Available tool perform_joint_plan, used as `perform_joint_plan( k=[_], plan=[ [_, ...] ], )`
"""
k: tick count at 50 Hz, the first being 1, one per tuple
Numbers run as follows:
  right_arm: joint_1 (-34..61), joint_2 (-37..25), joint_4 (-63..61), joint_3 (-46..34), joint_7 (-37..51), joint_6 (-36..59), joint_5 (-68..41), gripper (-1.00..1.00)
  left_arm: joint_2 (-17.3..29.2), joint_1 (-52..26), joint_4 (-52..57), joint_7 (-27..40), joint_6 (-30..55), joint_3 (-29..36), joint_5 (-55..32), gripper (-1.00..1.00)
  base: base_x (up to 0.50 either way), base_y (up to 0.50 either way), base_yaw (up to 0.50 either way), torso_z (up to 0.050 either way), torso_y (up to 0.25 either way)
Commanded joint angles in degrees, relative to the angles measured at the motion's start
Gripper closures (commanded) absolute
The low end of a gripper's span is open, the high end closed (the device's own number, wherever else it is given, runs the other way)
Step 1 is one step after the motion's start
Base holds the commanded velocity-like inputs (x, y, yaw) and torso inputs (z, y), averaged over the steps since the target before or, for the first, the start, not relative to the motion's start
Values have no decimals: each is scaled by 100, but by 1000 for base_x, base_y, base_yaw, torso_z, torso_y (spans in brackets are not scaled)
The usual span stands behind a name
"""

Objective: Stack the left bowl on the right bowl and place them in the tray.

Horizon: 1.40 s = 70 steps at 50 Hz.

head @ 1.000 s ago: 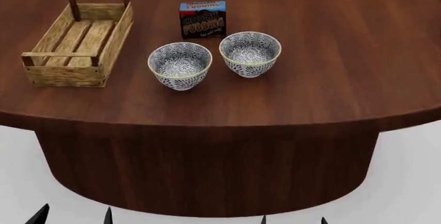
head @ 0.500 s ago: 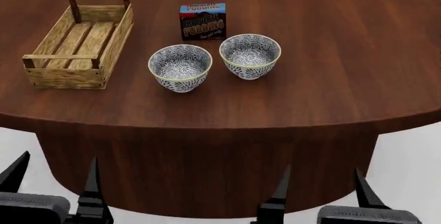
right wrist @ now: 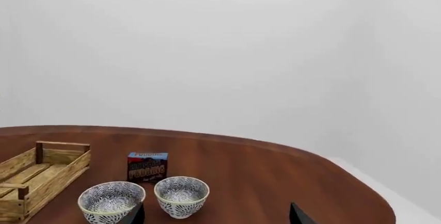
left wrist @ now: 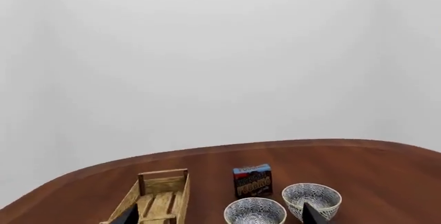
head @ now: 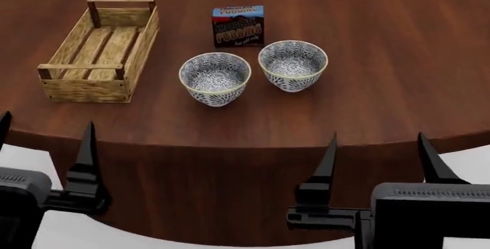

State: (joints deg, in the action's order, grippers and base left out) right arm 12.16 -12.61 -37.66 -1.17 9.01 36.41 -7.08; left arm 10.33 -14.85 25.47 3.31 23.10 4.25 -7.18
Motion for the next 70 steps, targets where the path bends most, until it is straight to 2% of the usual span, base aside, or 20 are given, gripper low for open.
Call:
perform_joint_plan(
  k=[1,16,35,70],
  plan=[
    [-3,-105,-209,-17,48,201,-7,-100,139,-67,72,166,-229,66,264,-100,195,500,0,0,0],
    [5,-122,-370,-69,109,254,-41,-100,171,-26,366,383,-6,71,345,-100,200,500,0,0,0],
    [-54,-246,-400,-294,127,191,35,-100,254,-36,359,281,51,45,88,-100,246,482,0,0,0],
    [-79,-251,-248,-324,152,-90,-127,-100,370,-74,455,451,-31,40,65,-100,495,168,0,0,0]
  ],
)
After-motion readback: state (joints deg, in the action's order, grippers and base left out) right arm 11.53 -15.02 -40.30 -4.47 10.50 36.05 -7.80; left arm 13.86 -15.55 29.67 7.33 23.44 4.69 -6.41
